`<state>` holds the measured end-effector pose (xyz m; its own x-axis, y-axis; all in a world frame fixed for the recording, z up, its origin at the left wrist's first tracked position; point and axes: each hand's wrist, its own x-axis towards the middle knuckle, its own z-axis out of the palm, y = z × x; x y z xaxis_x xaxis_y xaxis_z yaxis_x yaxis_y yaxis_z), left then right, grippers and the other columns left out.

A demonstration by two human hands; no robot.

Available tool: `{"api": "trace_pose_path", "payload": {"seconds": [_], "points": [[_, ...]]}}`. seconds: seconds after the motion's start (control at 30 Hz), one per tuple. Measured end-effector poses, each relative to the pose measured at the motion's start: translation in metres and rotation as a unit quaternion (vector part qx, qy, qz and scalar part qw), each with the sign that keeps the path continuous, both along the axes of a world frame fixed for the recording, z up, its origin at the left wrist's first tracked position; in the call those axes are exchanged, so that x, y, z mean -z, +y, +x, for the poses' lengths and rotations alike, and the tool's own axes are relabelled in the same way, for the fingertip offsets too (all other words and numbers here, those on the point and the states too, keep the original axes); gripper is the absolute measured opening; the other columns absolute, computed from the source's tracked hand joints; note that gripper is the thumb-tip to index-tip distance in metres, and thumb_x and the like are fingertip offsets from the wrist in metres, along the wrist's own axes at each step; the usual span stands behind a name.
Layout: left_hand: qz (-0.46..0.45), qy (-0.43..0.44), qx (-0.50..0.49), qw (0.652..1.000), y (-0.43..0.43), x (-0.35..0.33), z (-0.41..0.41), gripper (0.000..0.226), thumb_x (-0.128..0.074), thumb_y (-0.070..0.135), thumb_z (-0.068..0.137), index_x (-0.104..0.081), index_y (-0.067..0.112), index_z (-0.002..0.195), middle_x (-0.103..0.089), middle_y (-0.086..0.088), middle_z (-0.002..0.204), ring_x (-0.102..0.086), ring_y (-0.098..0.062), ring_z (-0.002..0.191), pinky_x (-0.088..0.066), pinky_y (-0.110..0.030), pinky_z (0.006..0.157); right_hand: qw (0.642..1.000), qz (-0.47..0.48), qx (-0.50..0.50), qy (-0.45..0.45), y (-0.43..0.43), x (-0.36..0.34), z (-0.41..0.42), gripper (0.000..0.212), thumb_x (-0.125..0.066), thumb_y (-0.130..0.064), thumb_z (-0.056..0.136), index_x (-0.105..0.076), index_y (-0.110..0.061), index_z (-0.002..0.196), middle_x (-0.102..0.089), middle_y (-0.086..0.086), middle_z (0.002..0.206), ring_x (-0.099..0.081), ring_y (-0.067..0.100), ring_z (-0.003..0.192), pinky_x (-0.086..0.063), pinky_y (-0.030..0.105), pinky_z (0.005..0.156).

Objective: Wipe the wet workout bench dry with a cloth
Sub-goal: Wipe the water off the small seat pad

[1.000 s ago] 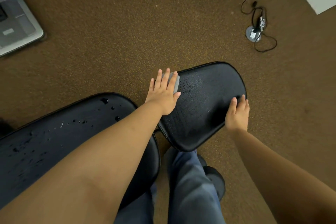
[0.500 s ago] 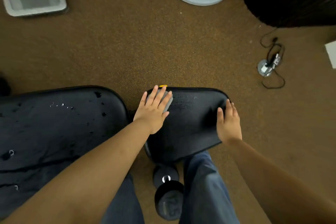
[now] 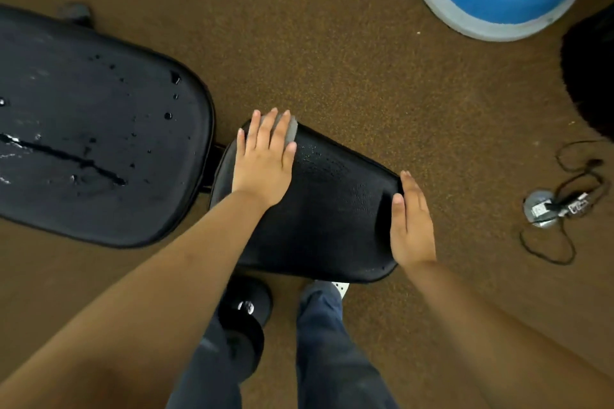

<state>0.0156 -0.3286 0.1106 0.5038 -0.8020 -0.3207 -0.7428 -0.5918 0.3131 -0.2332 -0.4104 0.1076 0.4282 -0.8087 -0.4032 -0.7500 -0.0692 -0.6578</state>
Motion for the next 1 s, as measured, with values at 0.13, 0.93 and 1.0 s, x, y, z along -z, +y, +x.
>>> {"api": "trace_pose_path", "payload": {"seconds": [0.13,0.93,1.0], "points": [[-0.071,-0.039,-0.069,0.994,-0.009,0.011,-0.029,0.051,-0.017,0.036,0.102,-0.026,0.020,0.150,-0.027,-0.002,0.155,-0.011,-0.026,0.147,-0.008,-0.047,0.117,0.996,0.000,0.050,-0.073,0.000,0.007,-0.006,0.049,-0.025,-0.034,0.101,-0.036,-0.018,0.145,-0.035,-0.013,0.145,-0.026,0.002,0.139,-0.016,0.012,0.111],[-0.018,-0.044,-0.012,0.999,0.114,0.007,-0.055,0.051,-0.023,0.038,0.101,-0.025,0.022,0.150,-0.028,-0.003,0.156,-0.017,-0.025,0.145,-0.007,-0.037,0.117,0.994,-0.102,0.026,-0.043,0.011,0.027,0.000,0.061,-0.019,-0.046,0.097,-0.030,-0.012,0.147,-0.032,0.005,0.153,-0.023,0.016,0.143,-0.009,0.007,0.109],[-0.032,-0.048,-0.025,0.998,0.102,0.009,-0.040,0.051,-0.023,0.038,0.101,-0.024,0.022,0.150,-0.027,-0.003,0.156,-0.016,-0.024,0.146,-0.006,-0.036,0.118,0.993,-0.105,0.027,-0.046,0.011,0.026,-0.001,0.061,-0.020,-0.045,0.097,-0.031,-0.011,0.147,-0.033,0.006,0.153,-0.024,0.016,0.142,-0.012,0.012,0.111]]}}
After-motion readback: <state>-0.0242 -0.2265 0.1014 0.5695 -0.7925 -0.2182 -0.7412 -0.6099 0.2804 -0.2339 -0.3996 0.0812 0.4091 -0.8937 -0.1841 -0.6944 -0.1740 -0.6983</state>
